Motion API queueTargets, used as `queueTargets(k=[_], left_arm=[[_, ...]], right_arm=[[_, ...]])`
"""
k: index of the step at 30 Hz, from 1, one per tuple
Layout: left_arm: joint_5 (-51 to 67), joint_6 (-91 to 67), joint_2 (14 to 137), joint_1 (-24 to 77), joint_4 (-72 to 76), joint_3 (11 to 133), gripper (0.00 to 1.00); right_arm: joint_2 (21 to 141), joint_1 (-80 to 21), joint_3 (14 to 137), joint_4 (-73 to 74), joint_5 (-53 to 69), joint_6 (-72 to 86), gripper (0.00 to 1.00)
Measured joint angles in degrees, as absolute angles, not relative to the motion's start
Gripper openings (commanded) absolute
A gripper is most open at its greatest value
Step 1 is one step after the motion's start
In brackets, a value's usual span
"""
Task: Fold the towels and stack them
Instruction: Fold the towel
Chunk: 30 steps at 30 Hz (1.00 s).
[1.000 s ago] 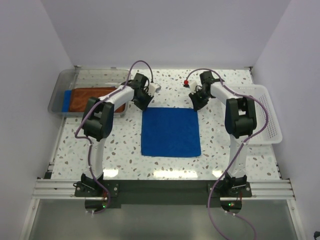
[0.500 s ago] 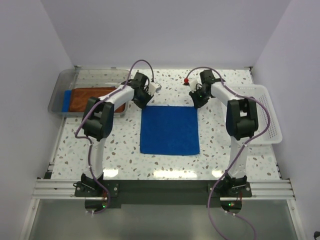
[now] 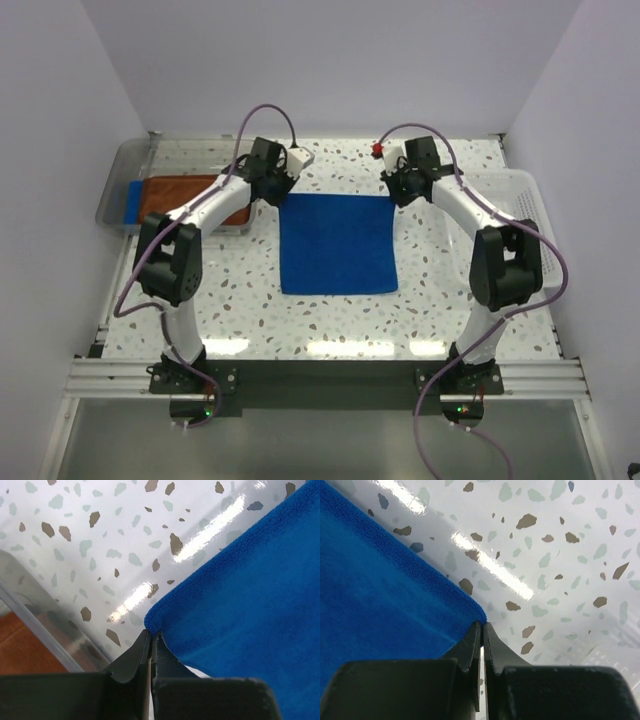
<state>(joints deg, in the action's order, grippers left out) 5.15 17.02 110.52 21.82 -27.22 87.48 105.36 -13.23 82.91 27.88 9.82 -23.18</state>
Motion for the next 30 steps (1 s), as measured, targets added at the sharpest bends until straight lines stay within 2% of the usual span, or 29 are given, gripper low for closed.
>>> queueTargets(k=[12,21,30], left_arm=[[8.01,7.97,96.97,22.31,-24.84,72.23,0.00],[8.10,0.80,88.38,27.64,-24.71,59.59,0.00],[7.68,-4.67,86.43,27.90,-24.80,54.30,0.00]], right_arm=[[93.67,-16.01,71.42,27.18,5.21,-11.68,0.00],[83.46,-16.32,59.68,27.88,2.94,-0.73,0.00],[81.78,-18.39,53.47,28.99,4.14,5.26,0.00]])
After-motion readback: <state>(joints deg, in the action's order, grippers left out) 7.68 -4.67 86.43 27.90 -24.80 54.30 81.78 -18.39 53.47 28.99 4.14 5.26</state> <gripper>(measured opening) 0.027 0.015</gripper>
